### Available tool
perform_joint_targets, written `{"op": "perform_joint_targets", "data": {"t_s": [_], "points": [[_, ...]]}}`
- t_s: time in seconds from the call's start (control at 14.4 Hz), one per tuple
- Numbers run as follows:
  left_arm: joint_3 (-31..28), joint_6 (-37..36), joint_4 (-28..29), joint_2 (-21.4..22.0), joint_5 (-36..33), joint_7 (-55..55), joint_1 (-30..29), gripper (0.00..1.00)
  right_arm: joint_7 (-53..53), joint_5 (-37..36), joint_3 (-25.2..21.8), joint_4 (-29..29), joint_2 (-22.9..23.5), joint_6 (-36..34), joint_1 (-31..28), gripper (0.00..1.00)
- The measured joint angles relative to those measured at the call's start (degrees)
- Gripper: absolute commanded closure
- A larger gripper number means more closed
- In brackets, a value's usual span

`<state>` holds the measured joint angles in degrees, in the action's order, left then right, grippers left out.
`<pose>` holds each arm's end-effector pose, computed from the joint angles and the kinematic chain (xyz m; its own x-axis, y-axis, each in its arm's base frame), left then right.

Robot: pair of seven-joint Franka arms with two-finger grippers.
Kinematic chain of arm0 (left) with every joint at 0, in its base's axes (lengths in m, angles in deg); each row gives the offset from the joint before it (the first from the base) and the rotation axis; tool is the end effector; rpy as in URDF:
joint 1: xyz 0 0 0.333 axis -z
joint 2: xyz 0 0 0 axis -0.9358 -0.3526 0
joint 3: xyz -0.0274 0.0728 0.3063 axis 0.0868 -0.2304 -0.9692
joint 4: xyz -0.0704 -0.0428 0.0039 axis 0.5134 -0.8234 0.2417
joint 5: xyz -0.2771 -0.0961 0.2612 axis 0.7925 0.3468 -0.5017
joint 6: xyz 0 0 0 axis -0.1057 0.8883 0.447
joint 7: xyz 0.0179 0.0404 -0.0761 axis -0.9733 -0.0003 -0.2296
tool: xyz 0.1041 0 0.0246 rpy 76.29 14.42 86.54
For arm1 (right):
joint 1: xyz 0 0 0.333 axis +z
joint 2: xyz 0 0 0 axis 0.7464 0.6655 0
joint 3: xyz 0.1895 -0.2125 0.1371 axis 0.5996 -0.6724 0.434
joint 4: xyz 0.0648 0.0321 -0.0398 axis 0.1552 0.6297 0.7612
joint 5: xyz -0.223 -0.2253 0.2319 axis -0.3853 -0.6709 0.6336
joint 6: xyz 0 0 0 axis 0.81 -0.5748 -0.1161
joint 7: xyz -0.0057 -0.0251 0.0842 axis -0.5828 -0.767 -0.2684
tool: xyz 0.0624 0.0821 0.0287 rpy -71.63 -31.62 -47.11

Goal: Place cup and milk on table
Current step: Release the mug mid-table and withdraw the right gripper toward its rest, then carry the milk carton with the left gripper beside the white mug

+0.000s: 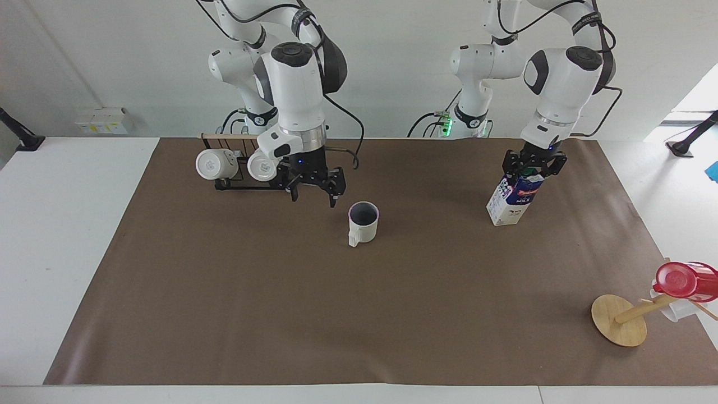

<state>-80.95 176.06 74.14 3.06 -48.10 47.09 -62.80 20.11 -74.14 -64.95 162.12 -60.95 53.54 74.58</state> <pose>0.4632 -0.0366 0.4563 0.9836 -0.1011 0.1496 -0.1017 -0.9948 -0.0037 0.5565 0.1892 0.5224 0.9811 -0.1731 0.0860 -0.1753 -0.9843 0.0190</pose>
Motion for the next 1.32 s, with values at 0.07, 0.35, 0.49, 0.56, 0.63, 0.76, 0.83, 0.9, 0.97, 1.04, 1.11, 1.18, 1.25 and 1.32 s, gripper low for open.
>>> {"op": "perform_joint_targets", "data": {"t_s": [0.07,0.35,0.49,0.56,0.63,0.76,0.83,0.9,0.97,1.04,1.11,1.18,1.25,1.32], "points": [[0.0,0.0,-0.1,0.0,0.0,0.1,0.0,0.49,2.5,0.0,0.0,0.0,-0.8,-2.1,-1.4,0.00],[0.0,-1.4,-1.5,-0.2,0.0,0.8,0.0,0.50,11.7,0.0,-0.1,0.1,-3.4,-6.2,-8.3,0.00],[0.0,-3.7,-4.1,-0.7,0.0,1.0,0.0,0.50,16.3,0.0,-0.1,0.1,-4.3,-6.2,-11.7,0.00],[0.0,-4.6,-5.5,-1.0,0.0,1.2,0.0,0.50,18.4,0.0,-0.1,0.1,-4.8,-6.2,-13.2,0.00],[0.0,-5.7,-6.8,-1.4,0.0,1.7,0.0,0.50,20.3,0.0,-0.2,0.0,-5.3,-6.1,-14.4,0.00],[0.1,-7.9,-9.2,-2.1,0.0,3.7,0.5,0.50,22.0,0.0,-0.2,-1.4,-6.2,-6.2,-15.5,0.00],[0.1,-9.2,-10.3,-2.4,0.0,5.4,1.4,0.50,22.2,0.0,-0.2,-2.3,-6.4,-6.6,-15.5,0.00],[0.2,-10.8,-11.8,-2.9,0.0,7.9,3.1,0.50,22.2,0.0,-0.1,-3.4,-6.6,-7.4,-15.5,0.00],[0.3,-12.4,-13.5,-3.7,0.0,11.0,5.2,0.50,22.2,0.0,0.1,-4.6,-6.6,-8.4,-15.5,0.00],[0.5,-13.6,-15.1,-4.4,0.0,13.9,7.4,0.50,22.2,0.1,0.2,-5.8,-6.6,-9.8,-15.4,0.00],[0.6,-14.1,-16.4,-5.0,-0.1,16.4,9.4,0.50,22.2,0.6,0.3,-6.9,-6.6,-11.4,-15.4,0.00],[0.7,-14.2,-17.4,-5.7,-0.3,18.3,11.5,0.52,22.2,1.6,0.5,-7.9,-6.6,-12.7,-15.4,0.00],[0.9,-14.2,-18.4,-6.5,-0.4,19.7,13.3,0.52,22.2,2.1,0.6,-8.9,-6.6,-13.7,-15.4,0.00],[1.0,-14.2,-19.4,-7.3,-0.4,21.1,14.9,0.53,22.2,2.1,0.7,-10.1,-6.6,-15.0,-15.4,0.00]]}}
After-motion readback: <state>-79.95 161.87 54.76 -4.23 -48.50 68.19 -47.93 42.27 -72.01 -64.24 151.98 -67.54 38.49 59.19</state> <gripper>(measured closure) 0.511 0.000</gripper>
